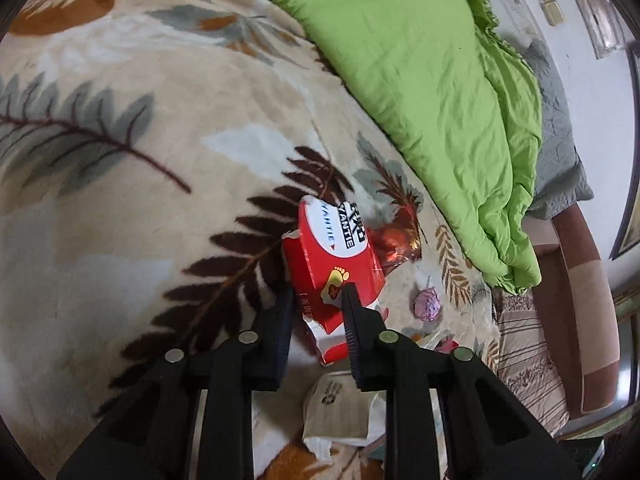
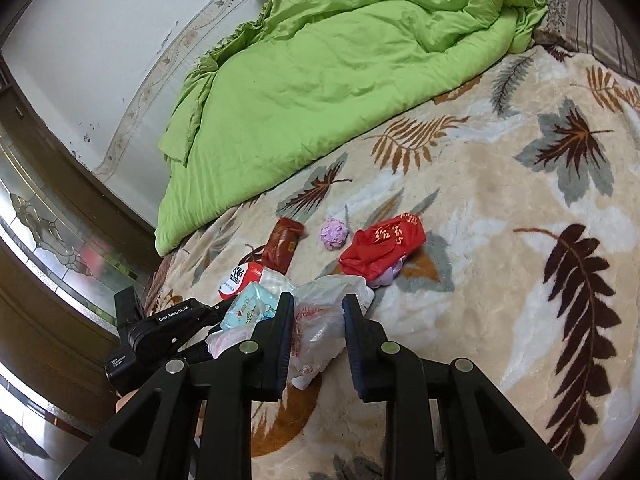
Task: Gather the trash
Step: 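Grasp the clear plastic bag with the right tool while the left tool grasps the red packet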
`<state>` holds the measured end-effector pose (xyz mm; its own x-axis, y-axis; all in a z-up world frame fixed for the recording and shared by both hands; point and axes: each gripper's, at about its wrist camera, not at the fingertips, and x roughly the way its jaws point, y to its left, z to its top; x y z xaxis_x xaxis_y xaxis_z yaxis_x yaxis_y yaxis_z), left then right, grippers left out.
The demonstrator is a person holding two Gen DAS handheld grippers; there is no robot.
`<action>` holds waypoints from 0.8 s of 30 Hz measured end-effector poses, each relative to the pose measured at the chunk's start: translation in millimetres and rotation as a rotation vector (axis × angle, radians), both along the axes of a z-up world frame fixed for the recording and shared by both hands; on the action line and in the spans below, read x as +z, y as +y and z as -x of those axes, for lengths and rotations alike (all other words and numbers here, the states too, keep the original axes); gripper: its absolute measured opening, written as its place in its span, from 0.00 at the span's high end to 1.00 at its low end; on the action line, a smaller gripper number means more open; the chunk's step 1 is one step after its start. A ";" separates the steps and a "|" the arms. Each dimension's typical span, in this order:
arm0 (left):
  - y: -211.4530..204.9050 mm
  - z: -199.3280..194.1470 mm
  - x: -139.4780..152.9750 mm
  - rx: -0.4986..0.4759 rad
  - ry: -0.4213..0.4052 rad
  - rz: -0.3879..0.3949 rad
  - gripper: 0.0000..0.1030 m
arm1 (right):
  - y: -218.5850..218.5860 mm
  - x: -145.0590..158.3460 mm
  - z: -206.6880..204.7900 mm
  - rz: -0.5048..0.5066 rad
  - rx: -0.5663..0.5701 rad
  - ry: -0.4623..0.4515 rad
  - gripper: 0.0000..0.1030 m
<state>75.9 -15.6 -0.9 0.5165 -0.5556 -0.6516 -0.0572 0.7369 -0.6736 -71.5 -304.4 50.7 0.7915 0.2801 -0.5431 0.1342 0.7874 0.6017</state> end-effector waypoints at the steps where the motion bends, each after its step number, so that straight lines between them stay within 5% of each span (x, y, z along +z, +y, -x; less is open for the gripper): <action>1: 0.5 0.7 1.6 -0.001 -0.011 0.001 0.83 | -0.4 1.1 0.7 0.004 -0.003 -0.005 0.75; 9: -10.4 25.4 41.5 -0.072 -0.191 -0.096 0.88 | -1.1 6.0 8.2 0.021 -0.013 -0.028 0.75; 15: -17.5 68.5 84.5 -0.093 -0.377 -0.294 0.89 | 7.0 15.3 19.2 0.070 0.000 -0.066 0.75; 24: -6.5 144.8 111.7 -0.089 -0.505 -0.480 0.89 | 30.5 31.5 50.8 0.185 0.028 -0.136 0.75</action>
<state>-68.9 -22.1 110.8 0.7868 -0.3204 -0.5276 0.2511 0.9469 -0.2007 -122.3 -273.8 82.2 0.8542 0.2088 -0.4763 0.0380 0.8884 0.4576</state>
